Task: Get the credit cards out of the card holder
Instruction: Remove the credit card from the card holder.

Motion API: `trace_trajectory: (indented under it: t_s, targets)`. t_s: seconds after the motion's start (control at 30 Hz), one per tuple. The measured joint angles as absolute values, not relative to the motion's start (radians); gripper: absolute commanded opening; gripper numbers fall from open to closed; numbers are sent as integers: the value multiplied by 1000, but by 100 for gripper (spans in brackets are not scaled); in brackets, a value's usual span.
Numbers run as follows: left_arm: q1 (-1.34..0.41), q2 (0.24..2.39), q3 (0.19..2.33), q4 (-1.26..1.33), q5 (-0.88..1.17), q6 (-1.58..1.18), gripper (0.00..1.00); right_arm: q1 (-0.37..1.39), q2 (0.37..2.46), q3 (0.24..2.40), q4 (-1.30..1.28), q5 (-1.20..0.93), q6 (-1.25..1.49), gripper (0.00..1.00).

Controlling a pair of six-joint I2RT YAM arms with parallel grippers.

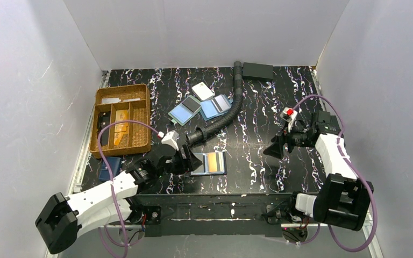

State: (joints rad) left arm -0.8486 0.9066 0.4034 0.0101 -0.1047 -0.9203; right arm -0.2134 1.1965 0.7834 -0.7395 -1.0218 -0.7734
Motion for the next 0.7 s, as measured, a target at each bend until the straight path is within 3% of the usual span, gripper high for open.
trace_trajectory:
  t_s: [0.2, 0.3, 0.4, 0.5, 0.6, 0.7]
  targets:
    - [-791, 966, 410, 64, 76, -867, 57, 17, 1280, 898, -787, -954, -781, 96]
    - [-778, 1008, 416, 68, 118, -850, 54, 189, 1303, 956, -753, -899, -714, 82]
    - [-765, 1020, 420, 59, 124, -836, 54, 355, 1329, 976, -642, -846, -573, 56]
    - [-739, 1019, 420, 55, 124, -827, 54, 504, 1392, 981, -521, -810, -406, 37]
    - [-717, 1020, 420, 52, 120, -814, 53, 588, 1502, 1003, -445, -797, -274, 26]
    - [-706, 1039, 420, 56, 111, -797, 44, 611, 1656, 1023, -346, -784, -75, 24]
